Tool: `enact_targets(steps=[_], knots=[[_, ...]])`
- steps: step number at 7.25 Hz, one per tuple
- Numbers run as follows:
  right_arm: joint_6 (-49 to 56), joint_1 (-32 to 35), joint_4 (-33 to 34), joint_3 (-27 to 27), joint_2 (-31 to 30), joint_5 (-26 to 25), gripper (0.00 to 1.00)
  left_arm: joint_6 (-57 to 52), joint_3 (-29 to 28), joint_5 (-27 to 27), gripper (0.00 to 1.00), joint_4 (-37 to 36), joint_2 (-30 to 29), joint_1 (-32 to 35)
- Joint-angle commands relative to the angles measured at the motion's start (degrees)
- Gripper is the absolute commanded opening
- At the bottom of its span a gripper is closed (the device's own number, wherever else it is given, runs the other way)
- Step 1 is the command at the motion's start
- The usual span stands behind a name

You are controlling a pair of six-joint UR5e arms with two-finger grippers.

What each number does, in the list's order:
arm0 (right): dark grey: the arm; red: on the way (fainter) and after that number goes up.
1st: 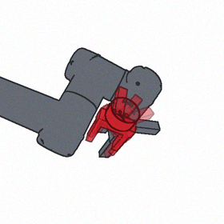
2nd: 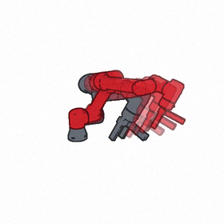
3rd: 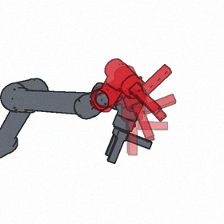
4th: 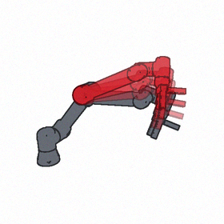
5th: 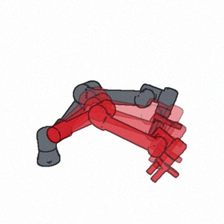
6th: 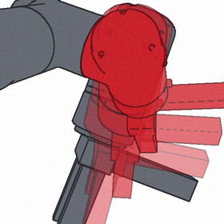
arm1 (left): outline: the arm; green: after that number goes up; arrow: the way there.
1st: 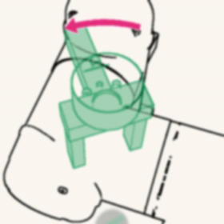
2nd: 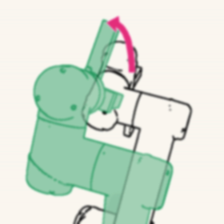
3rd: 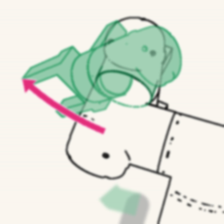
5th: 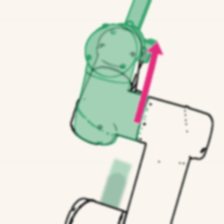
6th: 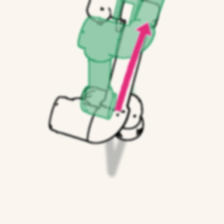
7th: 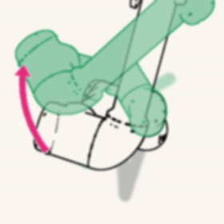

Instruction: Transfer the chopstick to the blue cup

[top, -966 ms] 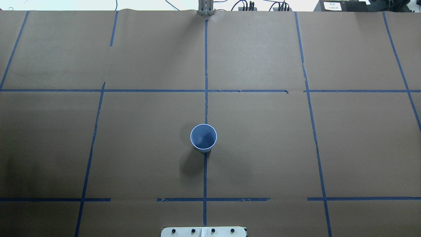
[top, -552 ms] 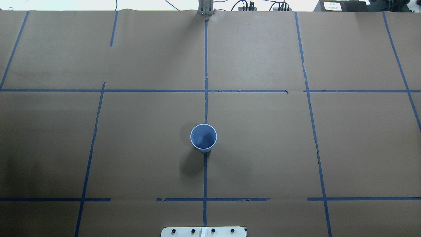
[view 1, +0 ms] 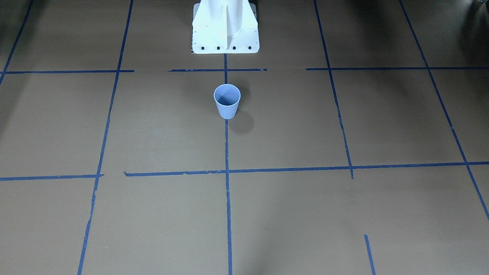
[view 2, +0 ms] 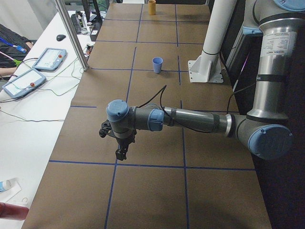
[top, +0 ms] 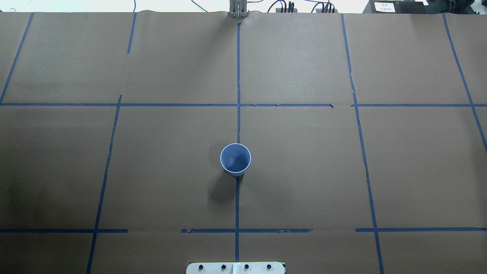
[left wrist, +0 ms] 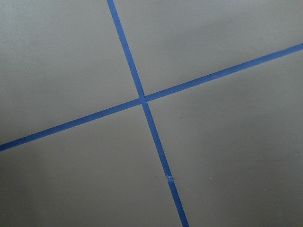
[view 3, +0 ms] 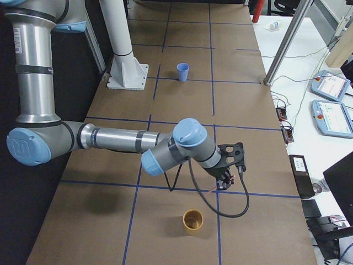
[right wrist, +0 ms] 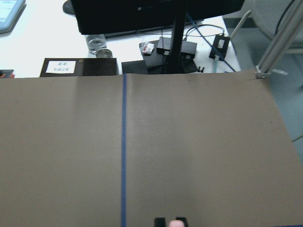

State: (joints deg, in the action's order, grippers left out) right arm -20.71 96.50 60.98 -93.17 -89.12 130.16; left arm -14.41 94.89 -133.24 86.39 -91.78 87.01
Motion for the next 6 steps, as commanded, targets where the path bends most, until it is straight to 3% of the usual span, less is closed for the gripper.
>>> enact_targets(steps=[1, 4, 6], knots=[[-8.59, -13.19, 14.39, -9.71, 5.52, 2.3, 0.02, 0.0, 0.03, 0.0, 1.0, 0.0, -0.06, 0.0], [-26.18, -31.32, 14.69, -9.93, 14.39, -2.18, 0.02, 0.26, -0.14, -1.39, 1.0, 0.0, -0.06, 0.0], [-34.61, -36.97, 15.04, -10.28, 19.66, -2.72, 0.02, 4.3, -0.5, -4.31, 1.0, 0.0, -0.24, -0.17]])
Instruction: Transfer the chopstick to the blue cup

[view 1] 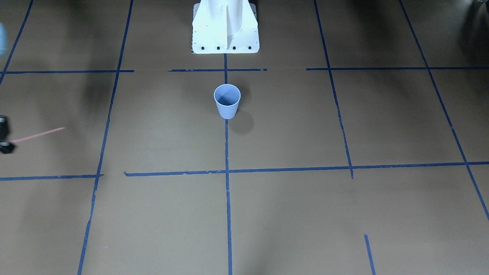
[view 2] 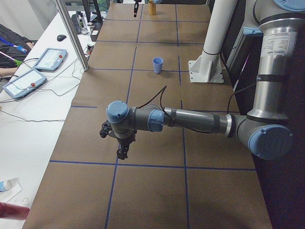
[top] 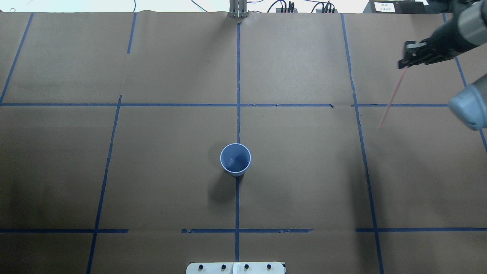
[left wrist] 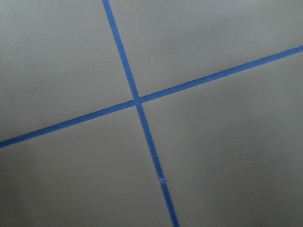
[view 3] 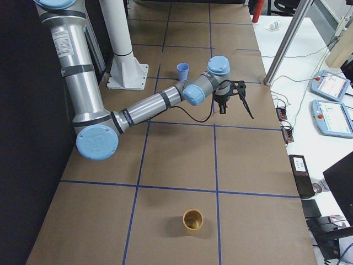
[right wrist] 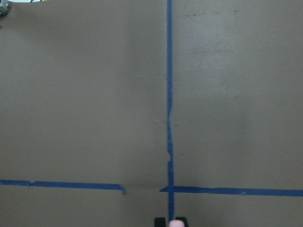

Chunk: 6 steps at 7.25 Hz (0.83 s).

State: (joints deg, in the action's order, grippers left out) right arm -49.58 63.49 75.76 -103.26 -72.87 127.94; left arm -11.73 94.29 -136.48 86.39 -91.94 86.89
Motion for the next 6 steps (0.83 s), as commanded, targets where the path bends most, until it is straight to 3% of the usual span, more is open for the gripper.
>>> enact_targets(steps=[1, 3, 6], knots=[[-10.58, -6.86, 4.79, -1.5, 8.14, -0.67, 0.02, 1.88, 0.1, -1.24, 1.0, 0.01, -0.08, -0.06], [-14.83, -13.34, 20.07, -7.29, 17.37, -7.3, 0.02, 2.06, 0.28, -1.42, 1.0, 0.01, -0.17, -0.15], [-27.56, -23.47, 21.98, -4.07, 27.5, -19.71, 0.02, 2.06, 0.36, -1.42, 1.0, 0.01, -0.35, -0.23]])
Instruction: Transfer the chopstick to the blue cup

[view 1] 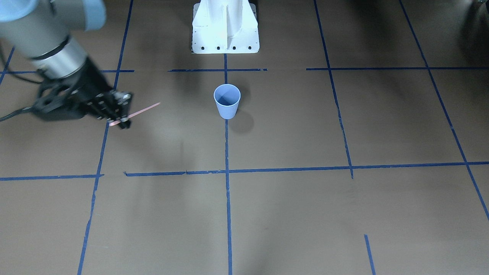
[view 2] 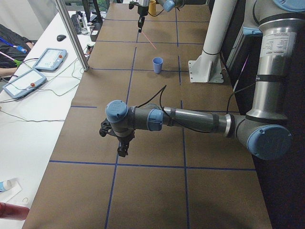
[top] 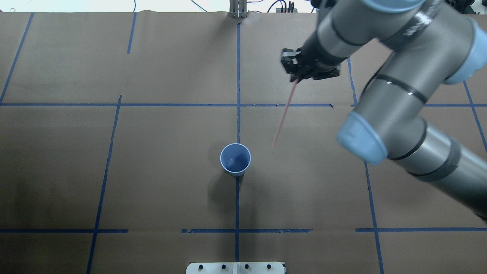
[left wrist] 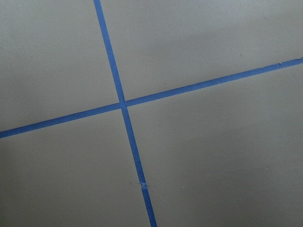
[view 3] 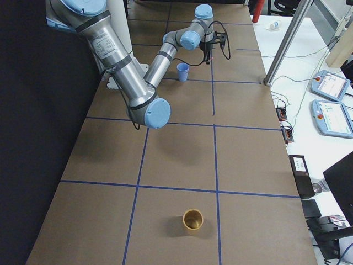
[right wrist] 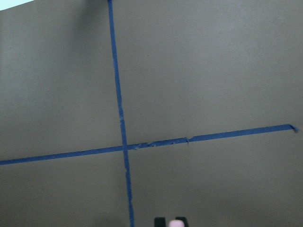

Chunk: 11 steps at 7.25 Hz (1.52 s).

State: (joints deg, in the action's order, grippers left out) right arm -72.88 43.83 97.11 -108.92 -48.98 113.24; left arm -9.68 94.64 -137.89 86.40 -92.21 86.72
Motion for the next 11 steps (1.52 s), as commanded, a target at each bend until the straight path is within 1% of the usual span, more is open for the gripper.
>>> enact_targets(steps=[1, 4, 5, 8, 9, 10, 11], knots=[[-4.98, -4.97, 0.71, 2.21, 4.33, -6.27, 0.02, 0.01, 0.02, -0.01, 1.0, 0.0, -0.16, -0.06], [-6.56, -9.27, 0.62, 3.44, 4.33, -10.92, 0.02, 0.1, 0.02, -0.01, 1.0, 0.0, -0.34, -0.15], [-6.66, -11.12, 0.45, 4.84, 4.42, -13.72, 0.02, 0.1, 0.02, -0.01, 1.0, 0.0, -0.34, -0.15], [-6.66, -13.32, 0.36, 6.08, 4.25, -16.29, 0.03, 0.1, -0.15, -0.01, 1.0, 0.0, -0.34, -0.15], [-6.66, -13.68, 0.36, 6.17, 4.07, -16.47, 0.05, 0.1, -0.15, -0.01, 1.0, 0.0, -0.34, -0.15], [-6.57, -13.77, 0.36, 6.18, 4.07, -16.39, 0.27, 0.1, -0.15, -0.01, 1.0, 0.0, -0.34, -0.15], [-6.57, -14.55, 0.36, 6.35, 4.07, -17.69, 0.99, 0.1, -0.24, -0.01, 1.0, 0.0, -0.34, -0.15]])
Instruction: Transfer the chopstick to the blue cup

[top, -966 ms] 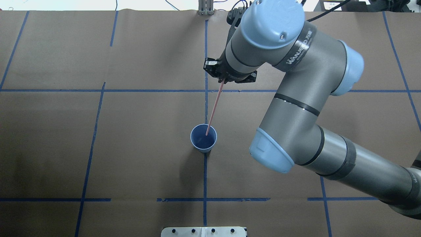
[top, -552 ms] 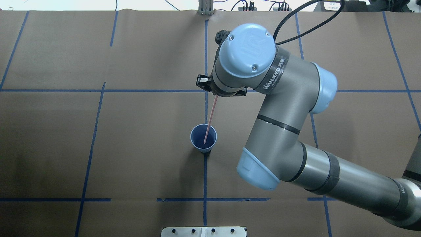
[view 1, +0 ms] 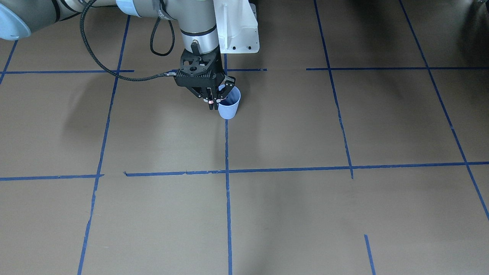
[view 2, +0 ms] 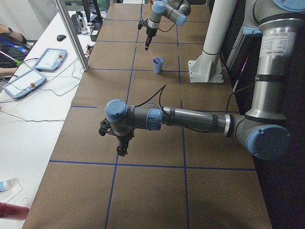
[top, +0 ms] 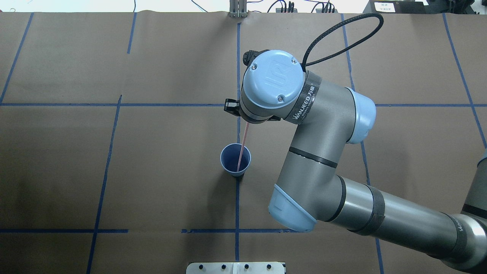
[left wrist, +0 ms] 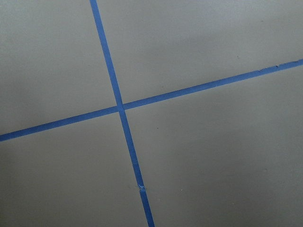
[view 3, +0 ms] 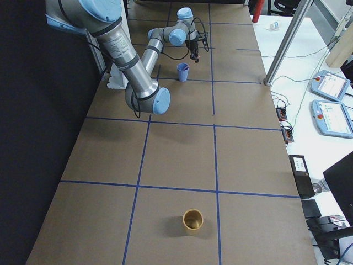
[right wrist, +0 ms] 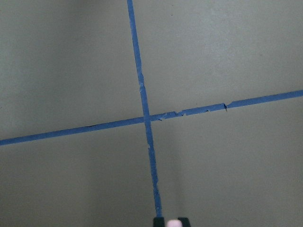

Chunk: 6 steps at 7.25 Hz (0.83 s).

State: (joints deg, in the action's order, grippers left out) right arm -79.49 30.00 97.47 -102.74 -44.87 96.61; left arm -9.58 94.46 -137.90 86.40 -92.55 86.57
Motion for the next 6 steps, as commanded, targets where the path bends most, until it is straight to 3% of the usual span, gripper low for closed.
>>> enact_targets(steps=[1, 3, 5, 6], knots=[[0.03, -0.73, 0.0, 0.17, 0.05, -1.25, 1.0, 0.0, -0.07, 0.0, 1.0, 0.0, -0.09, 0.0], [0.56, -0.04, 0.35, 0.08, 0.23, 1.01, 1.0, 0.0, -0.16, 0.0, 1.0, 0.0, -0.09, 0.0], [4.66, 6.0, 2.35, 0.08, -0.21, 10.47, 1.0, -0.09, -0.25, 0.09, 1.0, 0.09, -0.18, -0.09], [11.3, 9.52, 6.9, -0.01, -0.21, 14.53, 1.0, -0.52, -0.16, 0.09, 1.0, 0.09, -0.09, -0.09]])
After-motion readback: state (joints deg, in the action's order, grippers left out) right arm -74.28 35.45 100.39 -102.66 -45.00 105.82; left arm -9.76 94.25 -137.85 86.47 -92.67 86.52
